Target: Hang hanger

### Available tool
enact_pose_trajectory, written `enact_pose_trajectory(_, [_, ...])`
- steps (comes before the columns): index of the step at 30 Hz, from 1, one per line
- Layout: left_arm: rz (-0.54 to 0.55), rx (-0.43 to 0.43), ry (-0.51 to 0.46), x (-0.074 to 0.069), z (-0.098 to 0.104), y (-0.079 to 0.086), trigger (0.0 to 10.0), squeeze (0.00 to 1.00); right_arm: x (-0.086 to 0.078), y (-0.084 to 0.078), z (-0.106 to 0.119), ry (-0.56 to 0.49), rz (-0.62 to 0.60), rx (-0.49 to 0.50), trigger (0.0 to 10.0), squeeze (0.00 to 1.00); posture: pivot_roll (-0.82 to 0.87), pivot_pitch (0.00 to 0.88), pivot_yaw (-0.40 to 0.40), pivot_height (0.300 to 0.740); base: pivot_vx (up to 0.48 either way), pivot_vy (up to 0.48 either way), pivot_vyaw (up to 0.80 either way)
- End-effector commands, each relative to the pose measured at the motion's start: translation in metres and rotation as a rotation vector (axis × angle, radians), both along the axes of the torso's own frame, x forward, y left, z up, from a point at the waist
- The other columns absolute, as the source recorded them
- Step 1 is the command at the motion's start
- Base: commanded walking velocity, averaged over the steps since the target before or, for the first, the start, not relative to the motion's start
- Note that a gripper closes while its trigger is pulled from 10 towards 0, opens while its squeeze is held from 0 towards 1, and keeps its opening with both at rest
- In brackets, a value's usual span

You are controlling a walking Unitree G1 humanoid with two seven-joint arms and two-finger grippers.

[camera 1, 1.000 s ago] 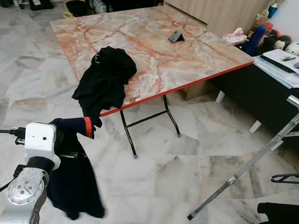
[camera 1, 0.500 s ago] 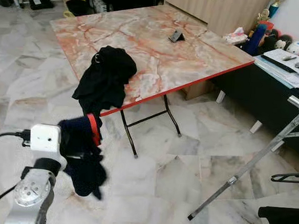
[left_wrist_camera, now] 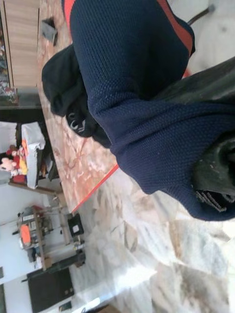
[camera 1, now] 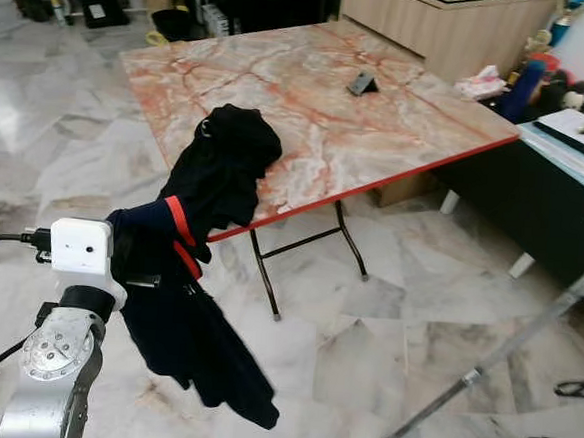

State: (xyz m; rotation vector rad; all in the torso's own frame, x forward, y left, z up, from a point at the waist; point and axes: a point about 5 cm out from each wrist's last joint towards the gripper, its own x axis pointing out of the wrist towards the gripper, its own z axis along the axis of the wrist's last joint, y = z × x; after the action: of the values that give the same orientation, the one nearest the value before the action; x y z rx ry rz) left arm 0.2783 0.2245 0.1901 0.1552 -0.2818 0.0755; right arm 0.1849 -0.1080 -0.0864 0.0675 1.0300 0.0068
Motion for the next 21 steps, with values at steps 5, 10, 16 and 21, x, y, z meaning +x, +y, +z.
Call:
enact_pose_trajectory(5, [-0.02,0.018,-0.055,0.005,0.016,-0.003,10.0,0.0,-0.002,0.004,-0.001,0.002,-0.017,0.02,10.0,0.0,0.08,0.065,0.044,0.74,0.274,0.0,0.0])
enact_pose_trajectory(10, [-0.024,0.041,-0.083,0.008,0.026,-0.002,10.0,0.0,-0.001,0.005,0.0,0.001,-0.008,0.028,10.0,0.0,0.09,0.067,0.046,0.74,0.278,0.0,0.0])
enact_pose_trajectory(16, [-0.017,0.059,-0.118,0.009,0.038,0.002,10.0,0.0,0.0,0.005,0.0,0.001,-0.014,0.028,10.0,0.0,0.1,0.076,0.043,0.74,0.286,0.0,0.0])
enact_pose_trajectory(21, [-0.034,0.076,-0.142,0.011,0.049,0.001,10.0,0.0,0.0,0.005,0.0,0.003,-0.017,0.024,10.0,0.0,0.1,0.08,0.04,0.74,0.303,0.0,0.0])
